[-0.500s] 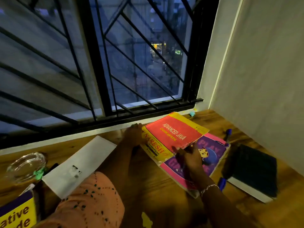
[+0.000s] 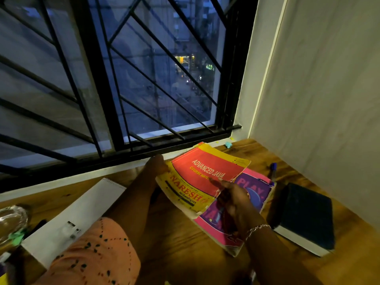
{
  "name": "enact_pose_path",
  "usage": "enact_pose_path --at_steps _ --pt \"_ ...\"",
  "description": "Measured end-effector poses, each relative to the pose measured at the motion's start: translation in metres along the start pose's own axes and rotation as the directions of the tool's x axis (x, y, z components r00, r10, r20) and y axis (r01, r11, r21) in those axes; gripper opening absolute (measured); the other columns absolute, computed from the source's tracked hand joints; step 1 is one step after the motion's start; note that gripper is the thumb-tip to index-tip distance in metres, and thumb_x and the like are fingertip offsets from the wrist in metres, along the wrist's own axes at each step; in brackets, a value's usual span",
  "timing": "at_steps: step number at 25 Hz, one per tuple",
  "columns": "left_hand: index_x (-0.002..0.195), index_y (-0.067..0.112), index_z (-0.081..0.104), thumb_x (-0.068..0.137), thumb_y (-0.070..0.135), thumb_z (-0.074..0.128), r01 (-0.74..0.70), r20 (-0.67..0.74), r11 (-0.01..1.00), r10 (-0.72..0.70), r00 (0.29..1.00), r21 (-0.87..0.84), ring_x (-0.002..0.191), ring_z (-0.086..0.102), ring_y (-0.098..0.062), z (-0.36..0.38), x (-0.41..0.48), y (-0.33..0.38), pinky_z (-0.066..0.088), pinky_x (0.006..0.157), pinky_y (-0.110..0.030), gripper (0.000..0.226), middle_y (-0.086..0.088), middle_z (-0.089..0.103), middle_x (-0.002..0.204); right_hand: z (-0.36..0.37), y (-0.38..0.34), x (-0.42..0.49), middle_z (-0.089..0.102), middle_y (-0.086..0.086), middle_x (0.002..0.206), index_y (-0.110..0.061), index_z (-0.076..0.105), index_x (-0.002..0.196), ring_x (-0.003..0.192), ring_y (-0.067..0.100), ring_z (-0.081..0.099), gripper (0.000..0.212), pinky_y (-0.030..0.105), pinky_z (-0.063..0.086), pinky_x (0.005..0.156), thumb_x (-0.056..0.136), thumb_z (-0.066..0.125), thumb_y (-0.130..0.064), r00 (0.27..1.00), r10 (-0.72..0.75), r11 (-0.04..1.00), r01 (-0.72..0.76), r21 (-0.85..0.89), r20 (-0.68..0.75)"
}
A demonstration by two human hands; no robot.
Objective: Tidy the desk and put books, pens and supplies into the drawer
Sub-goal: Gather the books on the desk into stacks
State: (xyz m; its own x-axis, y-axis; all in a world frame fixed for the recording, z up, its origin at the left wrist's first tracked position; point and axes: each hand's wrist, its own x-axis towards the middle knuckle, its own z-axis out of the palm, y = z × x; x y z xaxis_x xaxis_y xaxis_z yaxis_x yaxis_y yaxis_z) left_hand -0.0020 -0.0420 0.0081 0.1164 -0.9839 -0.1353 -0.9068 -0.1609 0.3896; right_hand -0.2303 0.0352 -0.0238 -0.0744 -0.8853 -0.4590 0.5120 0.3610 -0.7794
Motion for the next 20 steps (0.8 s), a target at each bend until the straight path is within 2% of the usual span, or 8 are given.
enact_pose_path --at_steps 2,3,5,8,12,15,18,20 --pt "0.065 0.007 0.055 0.081 0.014 0.058 -0.075 0.002 0.994 0.075 0.997 -0.080 0.102 0.059 -0.036 -0.010 -0.002 0.003 0.044 0.076 -0.035 0.018 -0.024 0.063 0.094 0.002 0.001 0.002 0.046 0.001 0.043 0.001 0.068 0.089 0.030 0.011 0.032 0.025 0.016 0.035 0.037 0.067 0.071 -0.010 1.000 0.017 0.998 -0.018 -0.053 -0.015" --pt "0.055 0.012 0.045 0.078 0.013 0.058 -0.095 -0.006 0.990 0.095 0.995 -0.107 0.098 0.060 -0.038 -0.015 -0.004 0.004 0.042 0.070 -0.033 0.027 -0.021 0.061 0.079 0.004 0.002 -0.001 0.055 0.006 0.056 0.002 0.068 0.095 0.039 0.014 0.042 0.043 0.029 0.051 0.046 0.056 0.077 -0.012 1.000 0.017 0.998 -0.017 -0.061 -0.003" --pt "0.048 0.014 0.035 0.079 0.007 0.057 -0.135 -0.073 0.976 0.125 0.989 -0.169 0.084 0.060 -0.041 -0.025 -0.016 0.006 0.039 0.059 -0.029 0.039 -0.011 0.047 0.058 0.004 0.004 -0.003 0.069 0.011 0.078 -0.003 0.065 0.101 0.058 0.023 0.062 0.048 0.051 0.055 0.076 0.054 0.077 -0.005 0.999 0.007 1.000 -0.007 0.001 0.034" --pt "0.049 0.011 0.042 0.082 0.005 0.056 -0.152 -0.128 0.862 0.103 0.986 -0.483 0.052 0.044 -0.022 -0.037 -0.044 0.001 0.033 0.048 -0.020 0.036 -0.006 0.040 0.052 0.005 0.001 -0.015 0.073 0.009 0.083 -0.012 0.060 0.106 0.071 0.026 0.069 0.029 0.047 0.053 0.082 0.079 0.061 0.000 0.996 -0.010 0.997 0.004 0.076 0.090" --pt "0.070 0.013 0.056 0.091 0.002 0.048 -0.078 -0.123 0.554 -0.045 0.991 -0.829 0.059 0.053 -0.019 -0.055 -0.098 -0.001 0.046 0.040 -0.019 0.025 -0.009 0.055 0.066 0.014 -0.007 -0.035 0.067 0.014 0.108 -0.014 0.053 0.120 0.094 0.031 0.065 0.034 0.047 0.049 0.089 0.086 0.058 -0.014 0.980 -0.062 0.996 0.049 0.073 0.191" --pt "0.077 0.012 0.056 0.094 0.004 0.044 -0.129 -0.165 0.374 -0.066 0.984 -0.918 0.048 0.060 -0.010 -0.070 -0.144 0.005 0.046 0.036 -0.016 0.022 -0.009 0.056 0.070 0.020 -0.016 -0.051 0.064 0.014 0.112 -0.015 0.051 0.123 0.096 0.032 0.062 0.037 0.050 0.046 0.092 0.087 0.056 -0.022 0.959 -0.095 0.995 0.080 0.067 0.265" --pt "0.077 0.011 0.056 0.094 0.005 0.044 -0.187 -0.241 0.345 -0.119 0.963 -0.920 0.044 0.058 -0.006 -0.080 -0.182 -0.001 0.045 0.036 -0.017 0.022 -0.007 0.057 0.067 0.030 -0.017 -0.066 0.072 0.010 0.092 -0.017 0.056 0.110 0.081 0.029 0.069 0.026 0.051 0.048 0.089 0.086 0.055 -0.024 0.920 -0.053 0.993 0.008 0.117 0.388" --pt "0.079 0.013 0.057 0.095 0.008 0.044 -0.188 -0.255 0.347 -0.159 0.954 -0.919 0.052 0.060 -0.012 -0.084 -0.202 -0.013 0.050 0.043 -0.022 0.021 -0.004 0.061 0.065 0.038 -0.014 -0.078 0.074 0.009 0.086 -0.016 0.057 0.110 0.074 0.026 0.071 0.042 0.047 0.054 0.080 0.072 0.068 -0.029 0.902 -0.035 0.997 0.005 0.073 0.431"
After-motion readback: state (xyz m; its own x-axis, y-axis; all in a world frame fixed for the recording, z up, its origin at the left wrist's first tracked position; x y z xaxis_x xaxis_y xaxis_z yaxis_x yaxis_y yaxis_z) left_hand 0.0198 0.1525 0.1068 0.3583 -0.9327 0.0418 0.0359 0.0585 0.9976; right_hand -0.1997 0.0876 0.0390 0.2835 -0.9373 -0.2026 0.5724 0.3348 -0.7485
